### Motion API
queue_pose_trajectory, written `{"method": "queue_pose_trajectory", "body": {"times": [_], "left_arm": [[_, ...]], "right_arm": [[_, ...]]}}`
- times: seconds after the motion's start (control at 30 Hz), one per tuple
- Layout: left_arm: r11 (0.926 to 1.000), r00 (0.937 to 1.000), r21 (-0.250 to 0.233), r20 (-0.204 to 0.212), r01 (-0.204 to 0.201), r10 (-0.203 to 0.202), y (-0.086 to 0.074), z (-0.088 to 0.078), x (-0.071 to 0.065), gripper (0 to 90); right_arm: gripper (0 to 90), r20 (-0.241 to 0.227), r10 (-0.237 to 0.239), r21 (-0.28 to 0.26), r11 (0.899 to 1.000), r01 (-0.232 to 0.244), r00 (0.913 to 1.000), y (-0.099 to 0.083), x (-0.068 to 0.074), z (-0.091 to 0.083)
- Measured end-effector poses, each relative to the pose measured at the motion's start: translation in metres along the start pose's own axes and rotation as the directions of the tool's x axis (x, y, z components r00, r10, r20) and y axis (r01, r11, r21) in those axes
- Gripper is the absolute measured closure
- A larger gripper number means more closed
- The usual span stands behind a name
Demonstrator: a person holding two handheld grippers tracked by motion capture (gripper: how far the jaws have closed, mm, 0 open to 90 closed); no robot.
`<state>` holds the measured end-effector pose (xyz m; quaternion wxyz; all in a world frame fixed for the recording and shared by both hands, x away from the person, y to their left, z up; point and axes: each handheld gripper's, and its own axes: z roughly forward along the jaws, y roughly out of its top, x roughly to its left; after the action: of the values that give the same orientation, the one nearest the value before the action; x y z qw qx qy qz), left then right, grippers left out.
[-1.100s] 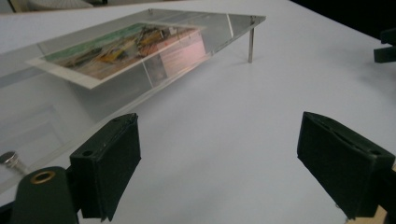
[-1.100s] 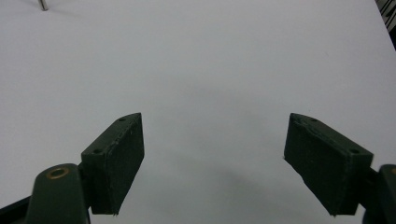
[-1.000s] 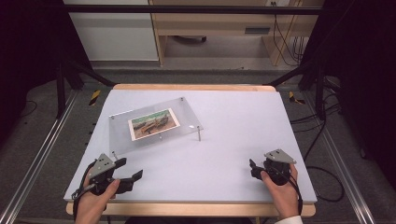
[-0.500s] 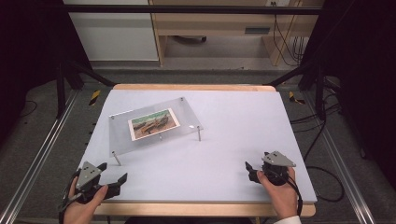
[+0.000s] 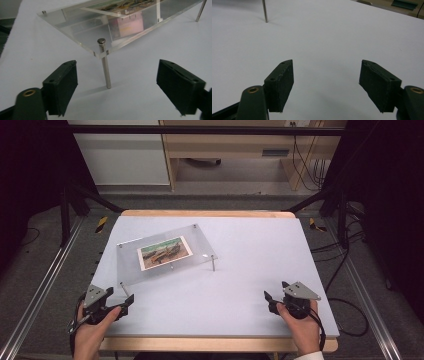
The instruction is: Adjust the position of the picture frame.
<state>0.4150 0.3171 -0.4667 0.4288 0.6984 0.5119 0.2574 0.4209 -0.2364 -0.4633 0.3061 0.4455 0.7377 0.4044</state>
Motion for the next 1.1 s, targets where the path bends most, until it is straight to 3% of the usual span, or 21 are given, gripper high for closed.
{"method": "queue_pose_trajectory", "body": {"times": [0.1,0.17,0.23,0.33,0.4,0.43,0.6,0.77,0.87,1.0,1.03,1.1], "left_arm": [[0.9992,0.9997,-0.038,-0.021,0.007,-0.008,0.004,0.004,0.003,31.1],[0.9993,0.9999,-0.037,-0.015,0.006,-0.006,0.004,0.006,0.003,32.9],[0.9996,0.9998,-0.022,-0.007,0.019,-0.019,0.003,0.012,0.003,45.8],[0.9992,0.9992,-0.017,-0.015,0.036,-0.036,0.002,0.015,0.004,50.9],[0.9997,0.9994,-0.013,-0.027,0.021,-0.021,0.002,0.017,0.005,54.1],[0.9998,0.9995,-0.017,-0.028,0.014,-0.014,0.003,0.018,0.005,59.7],[0.9986,0.9981,-0.027,-0.041,0.046,-0.047,0.003,0.026,0.007,69.8],[0.9984,0.9982,-0.013,-0.021,0.056,-0.056,0.005,0.029,0.008,81.3],[0.9973,0.9971,-0.003,-0.021,0.073,-0.073,0.007,0.029,0.009,83.7],[0.9964,0.9964,0.004,0.005,0.085,-0.085,0.009,0.027,0.009,83.8],[0.9961,0.9960,0.001,0.012,0.089,-0.089,0.010,0.026,0.008,83.9],[0.9946,0.9942,-0.002,0.032,0.103,-0.103,0.012,0.024,0.007,83.9]], "right_arm": [[28.2,-0.001,0.000,0.011,1.000,0.000,1.0000,0.000,0.001,0.002],[28.3,0.000,-0.001,0.012,1.000,0.001,1.0000,0.000,0.001,0.002],[28.3,0.001,0.004,0.012,1.000,-0.004,1.0000,0.000,0.000,0.002],[28.3,0.004,0.004,0.012,1.000,-0.004,1.0000,0.000,-0.001,0.002],[28.4,0.004,0.006,0.012,1.000,-0.006,1.0000,0.000,-0.002,0.001],[28.4,0.003,0.006,0.014,1.000,-0.006,1.0000,0.000,-0.001,0.001],[28.4,0.003,0.001,0.014,1.000,-0.001,1.0000,0.000,0.000,0.002],[26.8,0.009,0.004,0.020,1.000,-0.005,0.9999,0.001,0.002,0.003],[25.3,0.004,-0.008,0.013,1.000,0.008,1.0000,0.005,0.007,0.004],[24.5,-0.051,-0.027,0.005,1.000,0.028,0.9983,0.022,0.022,0.012],[25.9,-0.096,-0.046,-0.006,0.999,0.046,0.9943,0.039,0.035,0.022],[26.0,-0.126,-0.059,-0.006,0.998,0.058,0.9903,0.052,0.045,0.032]]}}
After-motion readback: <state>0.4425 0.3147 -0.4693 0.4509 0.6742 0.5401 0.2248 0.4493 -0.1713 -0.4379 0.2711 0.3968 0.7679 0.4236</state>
